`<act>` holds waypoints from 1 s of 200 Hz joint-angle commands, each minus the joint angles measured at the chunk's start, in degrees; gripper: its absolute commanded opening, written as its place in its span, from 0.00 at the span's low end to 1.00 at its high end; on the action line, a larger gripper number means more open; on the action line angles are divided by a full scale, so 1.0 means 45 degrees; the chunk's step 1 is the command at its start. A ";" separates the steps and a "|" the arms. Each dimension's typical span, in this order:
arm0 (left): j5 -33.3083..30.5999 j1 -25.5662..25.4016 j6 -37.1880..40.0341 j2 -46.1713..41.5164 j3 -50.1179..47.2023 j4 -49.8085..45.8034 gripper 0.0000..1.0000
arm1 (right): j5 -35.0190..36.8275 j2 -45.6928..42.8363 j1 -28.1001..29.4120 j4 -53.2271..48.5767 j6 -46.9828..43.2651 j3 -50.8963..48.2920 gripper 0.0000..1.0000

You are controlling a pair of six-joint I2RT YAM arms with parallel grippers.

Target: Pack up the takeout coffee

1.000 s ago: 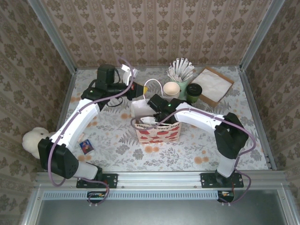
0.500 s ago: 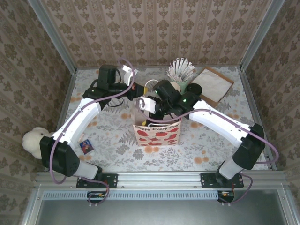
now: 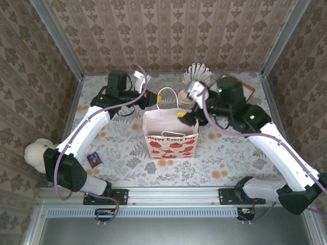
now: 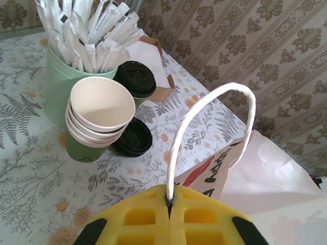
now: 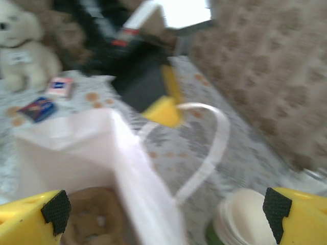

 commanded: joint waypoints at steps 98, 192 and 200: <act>0.1453 -0.0209 0.0719 0.0384 0.0997 0.0319 0.00 | -0.3071 0.6028 -0.0680 -0.5135 -0.3684 0.4089 0.81; 0.3837 0.0188 -0.0735 0.0211 0.1527 0.1513 0.47 | -0.3617 0.4339 -0.0225 -0.4863 -0.2572 0.3292 0.09; 0.4149 0.0217 -0.0767 0.0002 0.1413 0.1709 0.68 | -0.3549 0.4028 -0.0140 -0.4632 -0.2092 0.3087 0.09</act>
